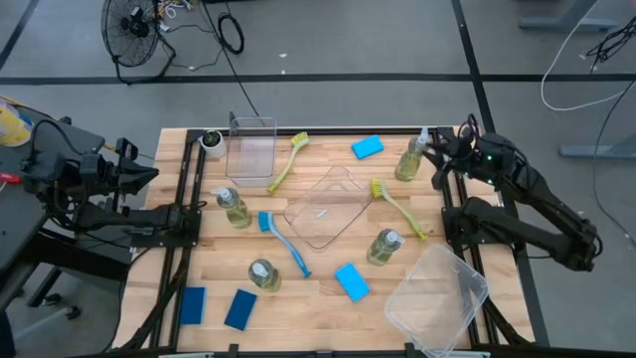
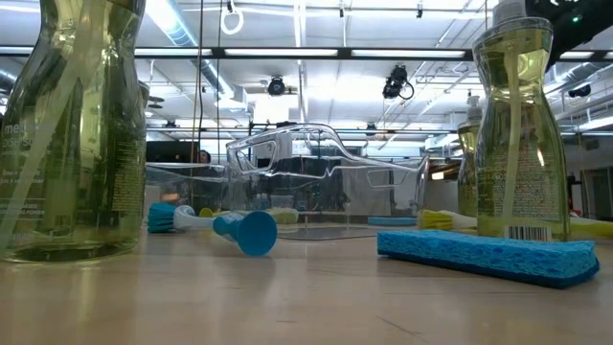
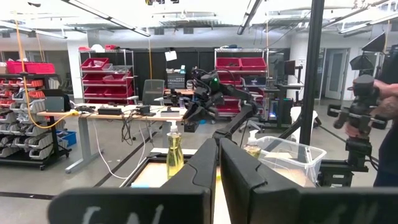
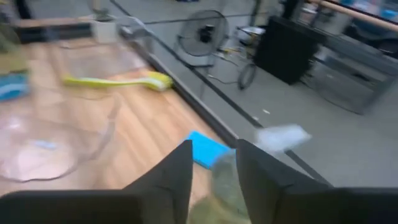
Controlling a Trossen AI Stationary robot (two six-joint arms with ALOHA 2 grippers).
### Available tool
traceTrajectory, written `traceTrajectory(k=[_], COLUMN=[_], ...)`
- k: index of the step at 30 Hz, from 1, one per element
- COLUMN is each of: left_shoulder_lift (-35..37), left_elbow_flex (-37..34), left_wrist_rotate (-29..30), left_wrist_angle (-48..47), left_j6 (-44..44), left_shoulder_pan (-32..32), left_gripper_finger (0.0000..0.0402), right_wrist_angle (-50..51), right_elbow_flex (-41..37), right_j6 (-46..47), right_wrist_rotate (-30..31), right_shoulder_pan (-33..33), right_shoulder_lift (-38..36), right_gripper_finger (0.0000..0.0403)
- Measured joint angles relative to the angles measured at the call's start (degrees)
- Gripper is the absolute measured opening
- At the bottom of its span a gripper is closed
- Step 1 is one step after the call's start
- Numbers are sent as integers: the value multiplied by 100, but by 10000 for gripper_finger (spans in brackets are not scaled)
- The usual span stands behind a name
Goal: Pick & Place Kitchen Sink Supplies
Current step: Put the dishwashing liquid bottle into the bottom transparent bin
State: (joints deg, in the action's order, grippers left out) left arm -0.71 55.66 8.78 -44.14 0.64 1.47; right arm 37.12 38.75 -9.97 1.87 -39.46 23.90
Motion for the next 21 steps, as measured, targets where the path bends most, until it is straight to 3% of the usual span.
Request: traceTrajectory(k=[6,21], left_shoulder_lift=[0,0], left_elbow_flex=[0,0], left_wrist_rotate=[0,2], left_wrist_angle=[2,2], left_j6=[0,0], left_shoulder_pan=[-2,-1], left_gripper_finger=[26,26], right_wrist_angle=[33,-70], right_elbow_flex=[1,8], right_j6=[-38,368], right_wrist_rotate=[531,773], right_shoulder_pan=[-407,-782], right_shoulder_lift=[2,452], right_gripper_finger=[179,261])
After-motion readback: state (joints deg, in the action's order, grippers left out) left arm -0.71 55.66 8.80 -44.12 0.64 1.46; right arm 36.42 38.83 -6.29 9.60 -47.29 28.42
